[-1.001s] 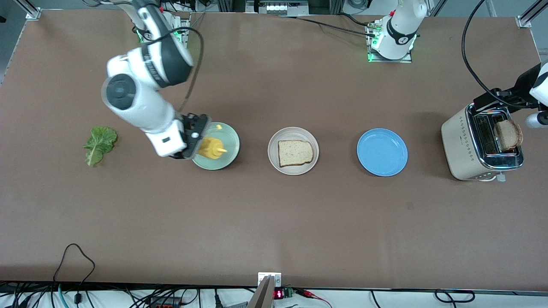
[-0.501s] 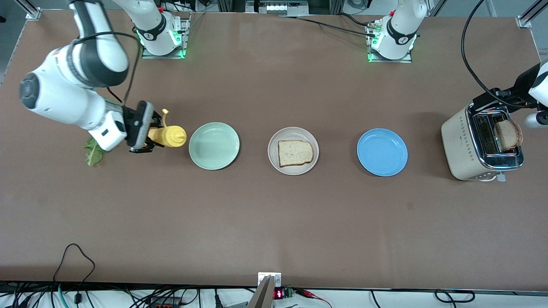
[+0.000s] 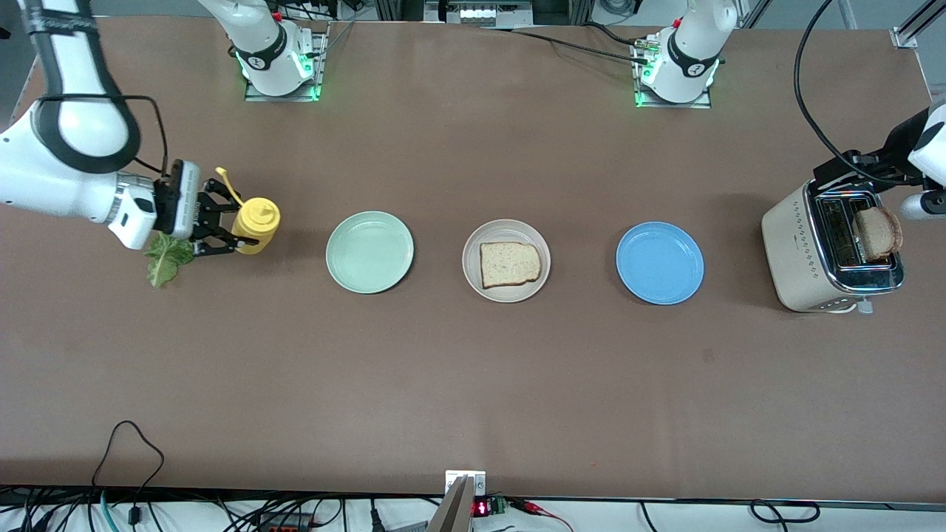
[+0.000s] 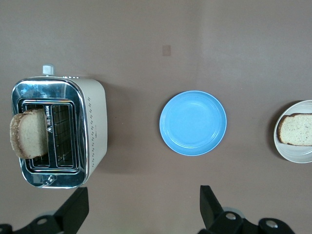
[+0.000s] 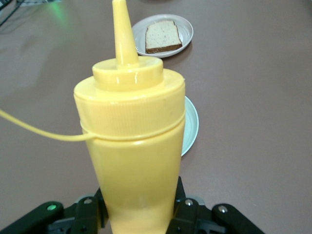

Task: Make sandwich in beige plate with both arms
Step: 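Carry the bottle back beside the lettuce with the right gripper, then lower the bottle onto the table and open the right gripper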

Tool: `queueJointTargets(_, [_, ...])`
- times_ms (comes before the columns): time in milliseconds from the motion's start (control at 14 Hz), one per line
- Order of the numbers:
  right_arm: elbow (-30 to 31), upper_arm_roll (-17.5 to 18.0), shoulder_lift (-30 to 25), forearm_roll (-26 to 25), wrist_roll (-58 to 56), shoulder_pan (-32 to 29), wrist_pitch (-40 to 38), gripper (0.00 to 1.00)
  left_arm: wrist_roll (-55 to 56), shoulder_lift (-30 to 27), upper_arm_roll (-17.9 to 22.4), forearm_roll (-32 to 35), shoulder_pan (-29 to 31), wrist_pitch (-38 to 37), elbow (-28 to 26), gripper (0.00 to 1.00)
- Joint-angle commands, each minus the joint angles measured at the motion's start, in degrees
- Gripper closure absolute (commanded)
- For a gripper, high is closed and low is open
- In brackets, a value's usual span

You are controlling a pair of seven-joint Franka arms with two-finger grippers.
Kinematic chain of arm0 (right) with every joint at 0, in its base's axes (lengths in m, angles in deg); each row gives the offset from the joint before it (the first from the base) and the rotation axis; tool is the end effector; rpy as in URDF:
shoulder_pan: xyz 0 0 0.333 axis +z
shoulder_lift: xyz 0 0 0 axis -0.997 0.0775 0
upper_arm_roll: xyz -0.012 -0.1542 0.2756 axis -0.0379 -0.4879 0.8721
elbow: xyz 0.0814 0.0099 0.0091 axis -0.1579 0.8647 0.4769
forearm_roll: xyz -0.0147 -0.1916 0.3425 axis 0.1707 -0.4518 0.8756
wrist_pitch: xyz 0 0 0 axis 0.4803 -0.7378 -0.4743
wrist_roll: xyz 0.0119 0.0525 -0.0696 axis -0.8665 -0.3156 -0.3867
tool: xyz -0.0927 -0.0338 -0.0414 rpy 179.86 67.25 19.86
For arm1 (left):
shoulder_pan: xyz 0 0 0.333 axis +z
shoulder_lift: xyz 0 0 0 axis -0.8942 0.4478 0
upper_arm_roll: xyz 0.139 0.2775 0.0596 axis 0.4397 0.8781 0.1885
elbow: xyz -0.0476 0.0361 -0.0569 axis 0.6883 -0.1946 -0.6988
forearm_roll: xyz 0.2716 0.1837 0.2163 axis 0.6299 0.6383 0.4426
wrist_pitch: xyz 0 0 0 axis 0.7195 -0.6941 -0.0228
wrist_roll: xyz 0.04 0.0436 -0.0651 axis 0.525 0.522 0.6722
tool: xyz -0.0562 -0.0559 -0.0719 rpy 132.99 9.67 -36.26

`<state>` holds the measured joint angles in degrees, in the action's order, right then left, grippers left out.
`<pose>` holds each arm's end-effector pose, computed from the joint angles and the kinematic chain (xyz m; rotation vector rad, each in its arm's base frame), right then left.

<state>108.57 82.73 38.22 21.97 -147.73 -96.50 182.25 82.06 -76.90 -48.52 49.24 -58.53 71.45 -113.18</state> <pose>0.5435 -0.0066 0.3367 -1.8008 -1.7671 -0.5535 0.5600 0.0163 0.5972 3.1258 0.1397 -0.1379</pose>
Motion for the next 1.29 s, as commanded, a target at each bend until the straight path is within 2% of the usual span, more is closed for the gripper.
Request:
queueJointTargets(0, [0.4,1.4,3.8,3.9,-9.6,-4.9,-2.5,0.93,-0.3,-0.5,-0.1,0.3,-0.1,-1.0,0.4,0.0])
queueJointTargets(143, [0.4,1.4,7.5,7.4,-17.2,-7.0,-4.0,0.91,-0.4,-0.5,-0.1,0.2,0.0,-1.0,0.4,0.0])
queueJointTargets(644, [-0.1,1.4,19.6,12.3,-30.5,-13.4,-7.6,0.9,-0.4,-0.6,-0.2,0.2,-0.3,-1.1,0.4,0.0])
queueJointTargets(1216, [-0.9,1.4,24.5,13.4,-33.2,-15.7,-8.5,0.88,-0.3,-0.6,-1.3,0.2,0.1,-1.1,0.8,0.0])
